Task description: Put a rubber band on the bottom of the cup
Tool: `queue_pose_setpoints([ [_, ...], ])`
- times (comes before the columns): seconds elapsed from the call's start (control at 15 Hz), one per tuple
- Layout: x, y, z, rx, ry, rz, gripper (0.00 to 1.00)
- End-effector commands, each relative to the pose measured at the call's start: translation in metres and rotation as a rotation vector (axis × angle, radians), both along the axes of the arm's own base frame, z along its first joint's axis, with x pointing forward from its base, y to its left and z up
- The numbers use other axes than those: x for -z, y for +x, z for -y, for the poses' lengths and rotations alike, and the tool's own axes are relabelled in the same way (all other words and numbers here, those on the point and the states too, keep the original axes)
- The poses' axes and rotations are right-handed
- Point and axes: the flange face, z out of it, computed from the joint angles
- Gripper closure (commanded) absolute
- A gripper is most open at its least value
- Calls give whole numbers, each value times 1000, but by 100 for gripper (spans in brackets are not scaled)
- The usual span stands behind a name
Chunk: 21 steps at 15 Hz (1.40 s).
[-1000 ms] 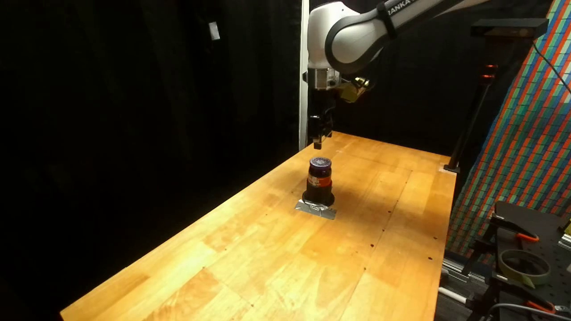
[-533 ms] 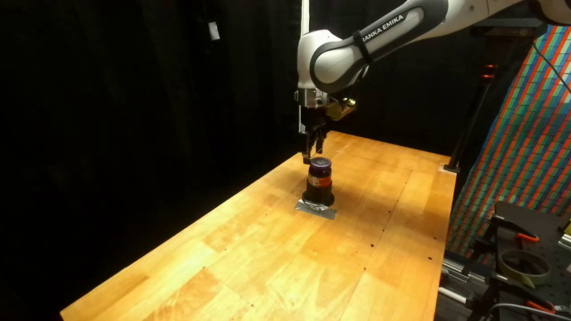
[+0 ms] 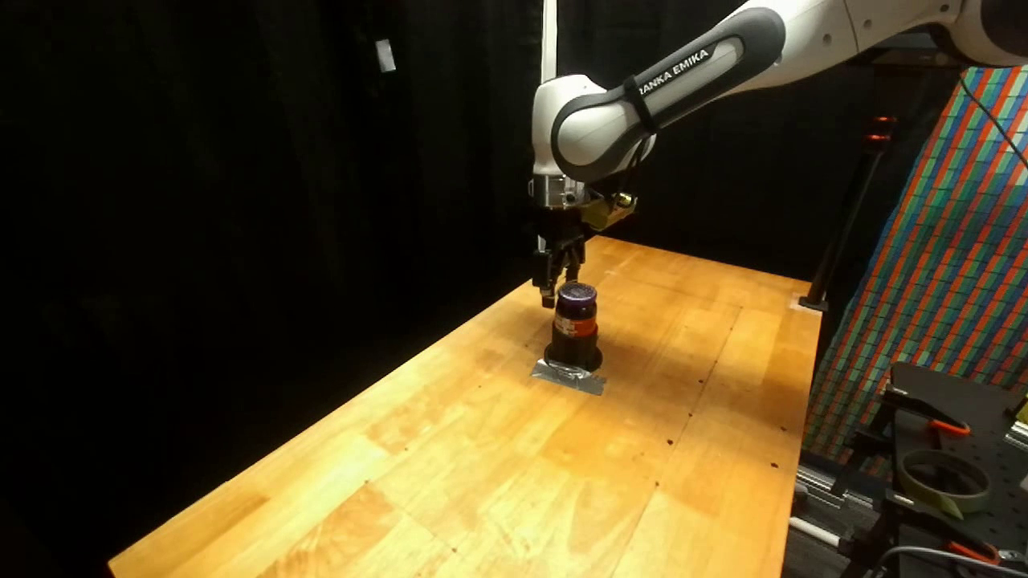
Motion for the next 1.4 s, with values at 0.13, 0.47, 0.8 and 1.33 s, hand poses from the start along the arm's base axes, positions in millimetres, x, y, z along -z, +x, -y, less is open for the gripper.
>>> queue_pose_setpoints([
  [0.13, 4, -2, 1, -15, 21, -84, 0],
  [0.47, -17, -16, -4, -41, -3, -155, 0],
  [0.8, -18, -25, 7, -80, 25, -248, 0],
  [1.33, 6, -39, 9, -89, 23, -286, 0],
])
